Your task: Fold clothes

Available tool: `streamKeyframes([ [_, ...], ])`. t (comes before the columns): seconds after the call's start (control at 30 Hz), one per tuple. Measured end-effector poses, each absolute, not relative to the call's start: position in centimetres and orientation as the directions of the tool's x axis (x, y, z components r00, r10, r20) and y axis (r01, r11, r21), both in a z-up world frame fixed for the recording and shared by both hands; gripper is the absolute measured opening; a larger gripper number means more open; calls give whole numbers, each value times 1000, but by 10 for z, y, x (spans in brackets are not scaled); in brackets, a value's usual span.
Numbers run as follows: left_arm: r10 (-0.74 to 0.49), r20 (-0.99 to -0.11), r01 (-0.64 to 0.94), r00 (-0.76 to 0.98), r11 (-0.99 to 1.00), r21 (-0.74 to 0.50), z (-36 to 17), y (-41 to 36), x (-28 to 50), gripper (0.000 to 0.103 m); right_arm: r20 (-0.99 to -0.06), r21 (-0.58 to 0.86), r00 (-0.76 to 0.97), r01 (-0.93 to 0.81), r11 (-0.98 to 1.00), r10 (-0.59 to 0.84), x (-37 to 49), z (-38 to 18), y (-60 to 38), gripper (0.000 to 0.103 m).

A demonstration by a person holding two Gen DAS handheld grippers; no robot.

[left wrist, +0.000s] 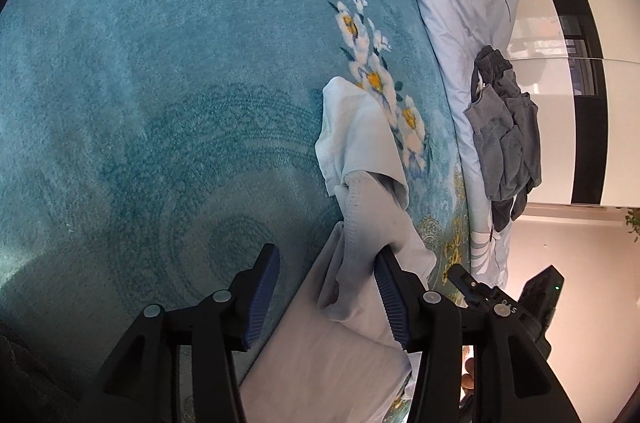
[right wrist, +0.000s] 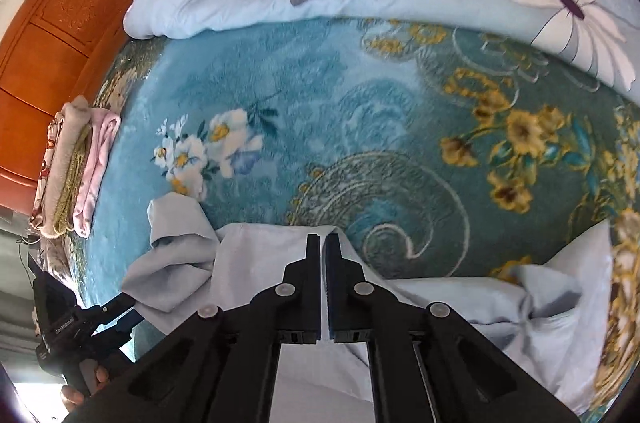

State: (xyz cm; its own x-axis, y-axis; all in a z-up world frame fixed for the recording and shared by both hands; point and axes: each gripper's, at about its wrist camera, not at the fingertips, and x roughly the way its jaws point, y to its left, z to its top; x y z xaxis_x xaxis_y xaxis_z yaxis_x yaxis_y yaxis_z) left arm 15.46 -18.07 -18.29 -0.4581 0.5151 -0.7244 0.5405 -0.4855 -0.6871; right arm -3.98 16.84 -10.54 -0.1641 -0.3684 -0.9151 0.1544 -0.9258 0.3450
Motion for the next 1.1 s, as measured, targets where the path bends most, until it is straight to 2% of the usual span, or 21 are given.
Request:
streamKeyframes([
  [0.03,519,-721,544,-460,-477,-690,-184,-181,155,55,-916,355,-148,134,-925,-373,-40,-114,166,17],
  [0.1,526,-711,546,-466,-461,-699,-186,-183,154,55,-917,373,-117,93,-923,-382,-40,-132,161,23],
  [0.23,540,-690,536,-481,-441,-719,-187,-184,152,55,-914,396,-85,23,-918,-396,-44,-149,156,23],
  [0.27,545,-684,533,-485,-436,-725,-187,-184,152,55,-918,388,-82,22,-921,-388,-45,-149,154,22],
  [0.3,551,-678,530,-488,-430,-731,-188,-185,151,56,-923,377,-80,25,-926,-377,-46,-149,150,11],
  [0.33,556,-672,529,-490,-423,-736,-189,-185,150,57,-927,363,-85,40,-931,-365,-49,-145,145,4],
  [0.53,597,-618,511,-512,-366,-777,-195,-189,144,61,-928,247,-235,194,-949,-290,-87,-85,99,3],
  [0.77,614,-575,508,-541,-307,-805,-199,-198,141,66,-850,77,-478,308,-948,-224,-141,-2,34,3],
  [0.93,613,-581,543,-536,-277,-793,-206,-204,142,66,-878,37,-442,318,-947,-183,-156,-25,5,3],
  [1.1,598,-588,535,-544,-292,-793,-204,-207,140,66,-880,100,-400,368,-925,-255,-127,-37,-2,3],
])
